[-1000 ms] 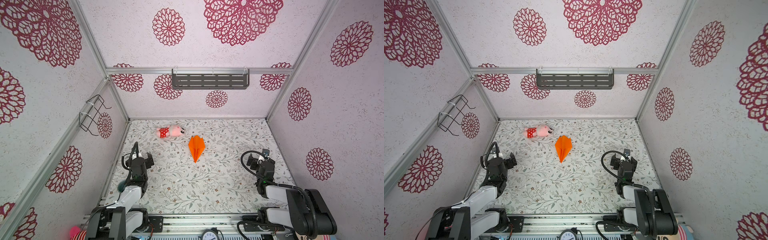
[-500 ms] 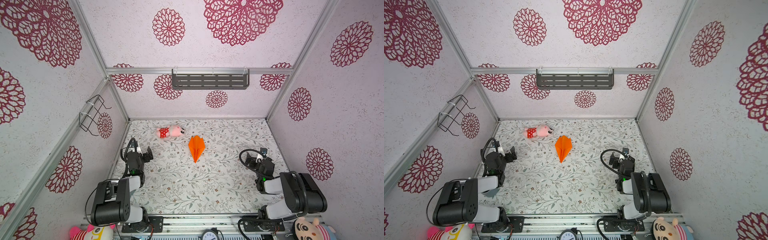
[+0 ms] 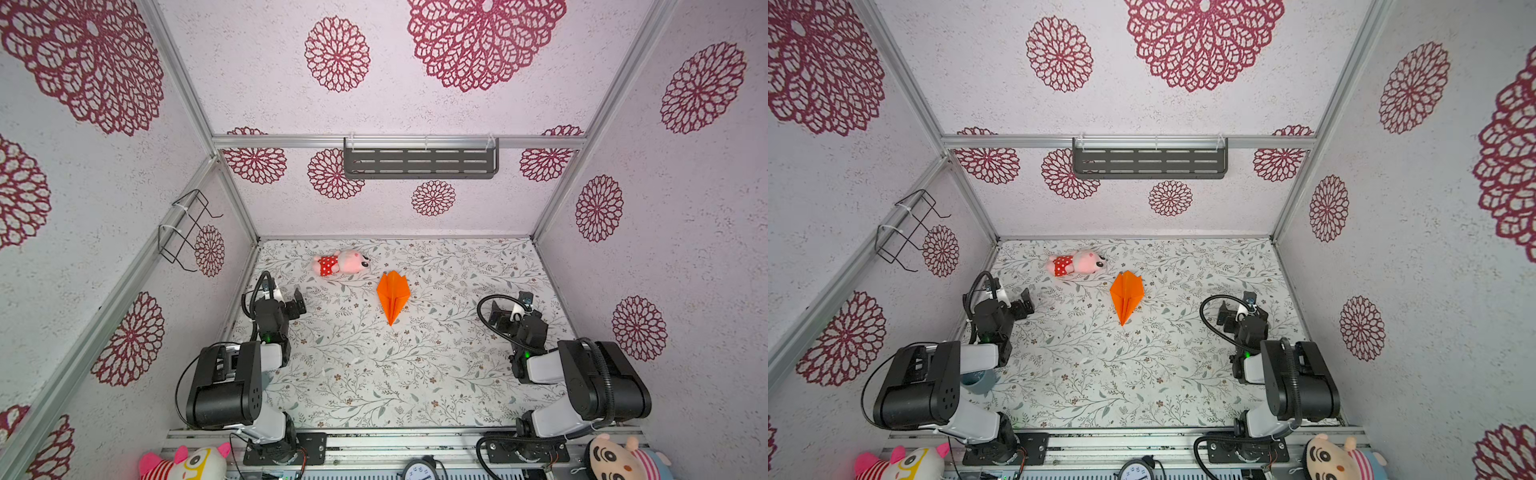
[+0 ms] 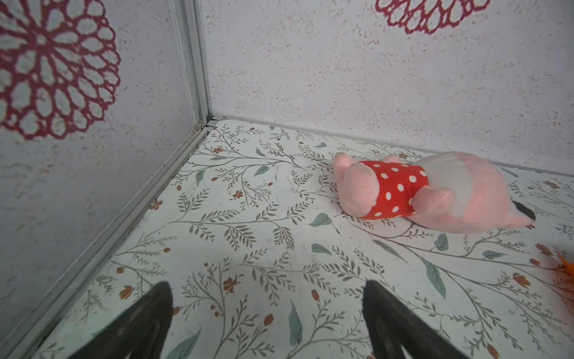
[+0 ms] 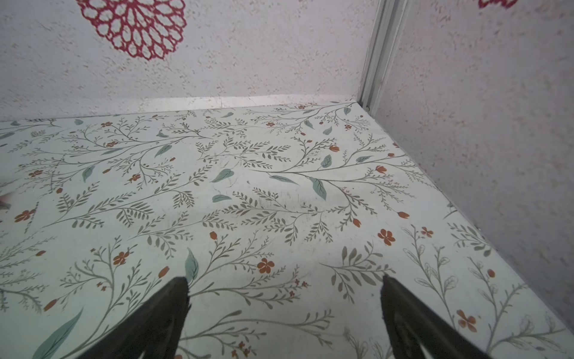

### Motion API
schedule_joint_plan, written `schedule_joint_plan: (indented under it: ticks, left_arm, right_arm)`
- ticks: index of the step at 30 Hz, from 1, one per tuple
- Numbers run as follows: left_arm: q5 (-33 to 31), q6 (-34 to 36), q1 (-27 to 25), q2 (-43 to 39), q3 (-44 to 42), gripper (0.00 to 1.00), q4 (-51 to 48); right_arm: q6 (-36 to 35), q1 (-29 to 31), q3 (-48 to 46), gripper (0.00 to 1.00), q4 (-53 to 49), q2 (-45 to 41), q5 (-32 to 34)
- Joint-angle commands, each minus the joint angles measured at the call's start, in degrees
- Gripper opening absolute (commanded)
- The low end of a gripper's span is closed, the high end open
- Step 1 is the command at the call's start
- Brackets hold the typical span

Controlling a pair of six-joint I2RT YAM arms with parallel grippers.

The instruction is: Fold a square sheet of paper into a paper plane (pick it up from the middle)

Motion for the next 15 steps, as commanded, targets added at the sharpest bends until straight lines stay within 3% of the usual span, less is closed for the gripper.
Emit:
schedule_joint_plan:
  ticks: [1, 15]
  left_arm:
    - [-1.56, 0.3, -0.06, 0.2, 0.25, 0.97, 0.74]
    - [-1.41, 0.51, 0.09, 0.63, 0.95, 0.97, -0.04]
  right_arm:
    - [-0.52, 0.17, 0.84, 0.99, 2.09, -0.22, 1.08]
    - [-0.52, 0.21, 0.77, 0.99, 2.05, -0.23, 1.03]
